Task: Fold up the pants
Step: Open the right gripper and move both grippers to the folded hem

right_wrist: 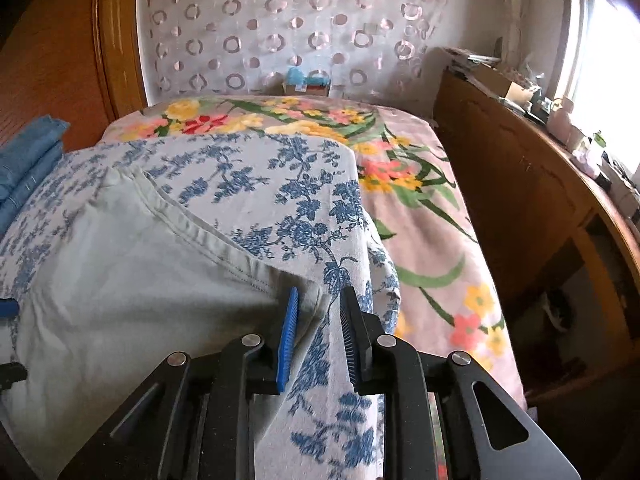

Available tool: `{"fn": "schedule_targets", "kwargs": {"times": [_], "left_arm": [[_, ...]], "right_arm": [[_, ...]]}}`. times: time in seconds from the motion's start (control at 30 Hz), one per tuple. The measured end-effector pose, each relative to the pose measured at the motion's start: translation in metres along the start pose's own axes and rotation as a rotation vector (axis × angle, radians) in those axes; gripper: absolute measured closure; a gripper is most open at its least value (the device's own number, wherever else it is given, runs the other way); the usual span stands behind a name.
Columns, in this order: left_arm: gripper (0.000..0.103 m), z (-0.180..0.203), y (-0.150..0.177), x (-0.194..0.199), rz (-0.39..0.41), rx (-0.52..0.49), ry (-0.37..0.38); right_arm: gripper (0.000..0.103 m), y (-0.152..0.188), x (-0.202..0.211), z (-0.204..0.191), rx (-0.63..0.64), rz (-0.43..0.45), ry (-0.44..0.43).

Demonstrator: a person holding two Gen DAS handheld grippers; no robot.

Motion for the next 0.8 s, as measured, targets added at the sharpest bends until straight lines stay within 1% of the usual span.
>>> {"fn": "schedule_targets", "kwargs": {"times": [0.1, 0.33, 0.4, 0.53, 0.67, 0.8], "left_arm": [[0.027, -0.002, 0.001, -0.002, -0.008, 0.012, -0.001], [0.025, -0.001, 0.001, -0.004, -0.015, 0.014, 0.003], [0.024, -0.001, 0.001, -0.004, -0.015, 0.014, -0.003], [0.024, -0.001, 0.004, 0.004, -0.013, 0.040, -0.029], [0.024, 0.008, 0.010, 0.027, 0.032, 0.043, -0.014], [0.024, 0.018, 0.019, 0.040, 0.052, 0.035, -0.006]], "right_arm": [[0.081, 0.010, 0.018, -0.012, -0.017, 0.032, -0.034], [0.081, 0.058, 0.056, -0.027, -0.021, 0.065, -0.116], [0.081, 0.073, 0.064, -0.029, -0.027, 0.065, -0.125], [0.081, 0.094, 0.076, -0.026, -0.033, 0.049, -0.108], [0.081, 0.113, 0.094, -0.027, -0.052, 0.061, -0.122], [0.081, 0.124, 0.109, -0.032, -0.071, 0.067, -0.132]]}}
Point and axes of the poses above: each gripper's, at about its wrist camera, not at the fingertips, and x roughly against the way its jaws point, z to its right, y to its underside, the point moved 4 cm from there along -x, roughly the way its jaws point, and after that the axes turned 6 degrees about x, right-handed, at the moved point
